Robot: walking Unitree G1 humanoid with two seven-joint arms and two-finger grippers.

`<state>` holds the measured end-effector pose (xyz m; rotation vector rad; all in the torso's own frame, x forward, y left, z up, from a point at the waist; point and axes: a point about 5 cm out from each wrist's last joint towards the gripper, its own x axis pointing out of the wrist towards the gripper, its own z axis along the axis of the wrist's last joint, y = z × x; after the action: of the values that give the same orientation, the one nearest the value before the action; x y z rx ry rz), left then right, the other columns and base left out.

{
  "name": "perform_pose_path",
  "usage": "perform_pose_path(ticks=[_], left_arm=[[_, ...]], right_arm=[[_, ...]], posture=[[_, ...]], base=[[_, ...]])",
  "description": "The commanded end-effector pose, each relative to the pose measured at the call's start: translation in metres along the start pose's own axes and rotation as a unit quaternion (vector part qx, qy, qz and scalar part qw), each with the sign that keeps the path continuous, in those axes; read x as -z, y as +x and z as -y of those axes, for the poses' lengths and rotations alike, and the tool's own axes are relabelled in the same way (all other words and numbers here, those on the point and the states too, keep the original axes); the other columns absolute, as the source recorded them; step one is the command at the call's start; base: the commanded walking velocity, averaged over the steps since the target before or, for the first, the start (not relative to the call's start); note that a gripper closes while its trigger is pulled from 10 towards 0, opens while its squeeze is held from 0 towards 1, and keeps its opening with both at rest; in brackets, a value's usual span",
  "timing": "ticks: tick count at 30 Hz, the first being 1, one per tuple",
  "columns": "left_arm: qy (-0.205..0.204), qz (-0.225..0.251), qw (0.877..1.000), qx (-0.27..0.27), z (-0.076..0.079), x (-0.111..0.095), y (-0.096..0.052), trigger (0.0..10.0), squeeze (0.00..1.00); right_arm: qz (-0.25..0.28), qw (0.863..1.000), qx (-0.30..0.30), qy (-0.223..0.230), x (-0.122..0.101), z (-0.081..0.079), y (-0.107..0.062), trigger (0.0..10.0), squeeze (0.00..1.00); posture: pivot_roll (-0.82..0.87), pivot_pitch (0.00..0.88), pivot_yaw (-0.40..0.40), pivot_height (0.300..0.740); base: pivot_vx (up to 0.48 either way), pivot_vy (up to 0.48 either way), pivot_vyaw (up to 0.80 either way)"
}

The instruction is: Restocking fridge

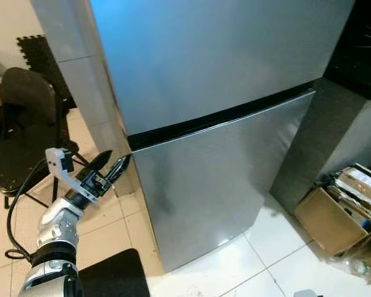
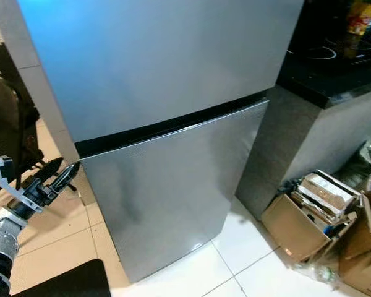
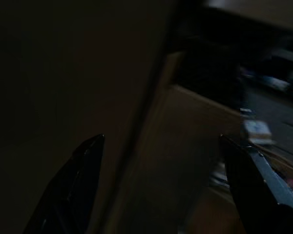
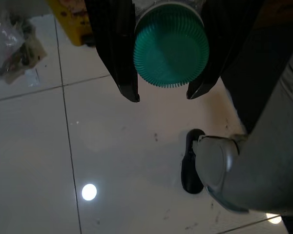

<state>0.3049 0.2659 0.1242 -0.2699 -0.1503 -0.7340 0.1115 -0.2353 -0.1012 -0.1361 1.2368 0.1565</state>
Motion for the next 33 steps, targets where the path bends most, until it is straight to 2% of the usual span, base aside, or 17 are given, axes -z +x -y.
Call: perform_pose_path(ticks=[1, 4, 5, 6, 7, 8, 14, 15, 16, 17, 18, 19, 23, 25, 28, 33], left_arm=[[0.008, -0.027, 0.998, 0.05, 0.005, -0.004, 0.008, 10.0, 1.0], [0.007, -0.036, 0.997, 0.066, 0.006, -0.005, 0.008, 10.0, 1.0], [0.01, -0.048, 0.996, 0.076, 0.006, -0.006, 0.007, 10.0, 0.96], [0.006, -0.057, 0.995, 0.084, 0.006, -0.006, 0.007, 10.0, 0.27], [0.006, -0.057, 0.995, 0.084, 0.006, -0.006, 0.007, 10.0, 0.27], [0.005, -0.063, 0.994, 0.088, 0.006, -0.006, 0.006, 10.0, 0.0], [-0.008, -0.081, 0.993, 0.084, 0.005, 0.001, 0.005, 10.0, 0.0], [-0.031, -0.098, 0.988, 0.113, 0.014, 0.012, 0.008, 10.0, 0.0], [-0.031, -0.098, 0.988, 0.113, 0.014, 0.012, 0.008, 10.0, 0.0], [-0.048, -0.111, 0.981, 0.152, 0.025, 0.02, 0.013, 10.0, 0.0], [-0.055, -0.117, 0.977, 0.17, 0.03, 0.023, 0.015, 10.0, 0.0], [-0.055, -0.117, 0.977, 0.17, 0.03, 0.023, 0.015, 10.0, 0.0], [-0.072, -0.14, 0.963, 0.217, 0.044, 0.034, 0.019, 10.0, 0.0], [-0.072, -0.14, 0.963, 0.217, 0.044, 0.034, 0.019, 10.0, 0.0], [-0.08, -0.148, 0.957, 0.238, 0.052, 0.04, 0.023, 10.0, 0.0], [-0.07, -0.144, 0.962, 0.223, 0.053, 0.044, 0.026, 10.0, 0.0]], right_arm=[[-0.006, 1.0, 0.003, 0.005, 0.004, 0.002, -0.001, 10.0, 0.0], [-0.006, 1.0, 0.003, 0.005, 0.005, 0.003, -0.001, 10.0, 0.0], [-0.007, 1.0, 0.003, 0.005, 0.005, 0.003, -0.001, 10.0, 0.0], [-0.007, 1.0, 0.003, 0.005, 0.005, 0.003, -0.002, 10.0, 0.0], [-0.007, 1.0, 0.003, 0.005, 0.005, 0.003, -0.002, 10.0, 0.0], [-0.007, 1.0, 0.003, 0.005, 0.005, 0.004, -0.002, 10.0, 0.0], [-0.006, 1.0, 0.003, 0.005, 0.005, 0.004, -0.002, 10.0, 0.0], [-0.006, 1.0, 0.003, 0.004, 0.004, 0.004, -0.001, 10.0, 0.0], [-0.006, 1.0, 0.003, 0.004, 0.004, 0.004, -0.001, 10.0, 0.0], [-0.005, 1.0, 0.002, 0.004, 0.004, 0.003, -0.001, 10.0, 0.0], [-0.005, 1.0, 0.002, 0.004, 0.003, 0.003, -0.001, 10.0, 0.0], [-0.005, 1.0, 0.002, 0.004, 0.003, 0.003, -0.001, 10.0, 0.0], [-0.006, 1.0, 0.002, 0.005, 0.004, 0.004, -0.001, 10.0, 0.0], [-0.006, 1.0, 0.002, 0.005, 0.004, 0.004, -0.001, 10.0, 0.0], [-0.007, 1.0, 0.004, 0.005, 0.005, 0.004, -0.002, 10.0, 0.0], [-0.008, 1.0, 0.005, 0.008, 0.006, 0.005, -0.002, 10.0, 0.0]], posture=[[-0.06, 0.0, -0.025, 0.74], [-0.06, 0.0, -0.026, 0.74], [-0.06, 0.0, -0.025, 0.74], [-0.06, 0.0, -0.025, 0.74], [-0.06, 0.0, -0.025, 0.74], [-0.06, 0.0, -0.025, 0.74], [-0.06, 0.0, -0.024, 0.74], [-0.06, 0.0, -0.024, 0.74], [-0.06, 0.0, -0.024, 0.74], [-0.07, 0.0, -0.025, 0.74], [-0.07, 0.0, -0.026, 0.74], [-0.07, 0.0, -0.026, 0.74], [-0.07, 0.0, -0.026, 0.74], [-0.07, 0.0, -0.026, 0.74], [-0.07, 0.0, -0.024, 0.74], [-0.08, 0.0, -0.023, 0.74]], base=[[0.0, 0.0, 0.0], [0.0, 0.0, 0.0], [0.0, 0.0, 0.0], [0.0, 0.0, 0.0], [0.0, 0.0, 0.0], [0.0, 0.0, 0.0], [0.0, 0.0, 0.0], [0.0, 0.0, 0.0], [0.0, 0.0, 0.0], [0.0, 0.0, 0.0], [0.0, 0.0, 0.0], [0.0, 0.0, 0.0], [0.0, 0.0, 0.0], [0.0, 0.0, 0.0], [0.0, 0.0, 0.0], [0.0, 0.0, 0.0]])
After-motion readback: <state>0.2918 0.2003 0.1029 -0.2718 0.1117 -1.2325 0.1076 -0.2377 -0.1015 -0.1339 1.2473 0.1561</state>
